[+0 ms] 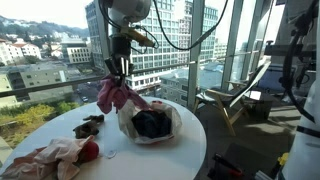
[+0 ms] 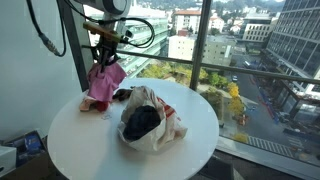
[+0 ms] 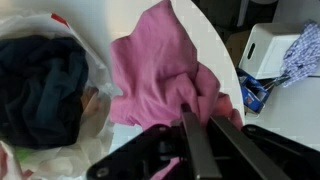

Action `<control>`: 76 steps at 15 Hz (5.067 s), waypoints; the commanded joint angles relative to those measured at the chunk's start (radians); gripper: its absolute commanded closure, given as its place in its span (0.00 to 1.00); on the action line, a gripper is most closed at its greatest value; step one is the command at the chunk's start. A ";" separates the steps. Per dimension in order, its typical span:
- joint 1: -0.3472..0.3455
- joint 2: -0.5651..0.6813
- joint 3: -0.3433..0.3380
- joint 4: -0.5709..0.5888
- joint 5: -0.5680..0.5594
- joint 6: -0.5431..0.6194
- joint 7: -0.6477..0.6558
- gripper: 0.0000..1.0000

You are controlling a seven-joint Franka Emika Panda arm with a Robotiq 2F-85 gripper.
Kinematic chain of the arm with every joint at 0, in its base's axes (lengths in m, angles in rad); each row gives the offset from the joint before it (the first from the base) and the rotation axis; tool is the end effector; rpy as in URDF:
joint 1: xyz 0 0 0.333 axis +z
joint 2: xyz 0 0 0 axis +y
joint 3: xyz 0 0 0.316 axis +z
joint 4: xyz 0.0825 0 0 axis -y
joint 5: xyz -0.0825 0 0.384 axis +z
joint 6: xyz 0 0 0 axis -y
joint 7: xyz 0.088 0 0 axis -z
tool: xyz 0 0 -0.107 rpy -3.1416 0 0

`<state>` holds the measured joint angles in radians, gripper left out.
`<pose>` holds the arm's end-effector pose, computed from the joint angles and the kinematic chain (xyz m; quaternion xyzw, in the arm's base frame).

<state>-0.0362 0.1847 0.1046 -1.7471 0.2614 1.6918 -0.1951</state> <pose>0.5858 0.0616 0.4492 -0.9786 -0.0986 0.1095 0.1433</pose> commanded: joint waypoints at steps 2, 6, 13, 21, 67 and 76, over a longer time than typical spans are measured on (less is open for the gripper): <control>-0.042 -0.134 -0.082 -0.135 0.115 -0.228 -0.036 0.89; -0.072 -0.065 -0.157 -0.142 0.140 -0.279 -0.019 0.89; -0.105 0.150 -0.189 -0.095 0.140 -0.141 0.015 0.89; -0.111 0.257 -0.189 -0.068 0.098 0.153 0.062 0.88; 0.220 0.360 0.027 0.048 -0.293 0.661 0.191 0.00; 0.321 0.693 0.023 0.456 -0.282 0.589 0.243 0.00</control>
<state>0.2656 0.7672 0.1310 -1.4576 -0.0164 2.3047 0.0194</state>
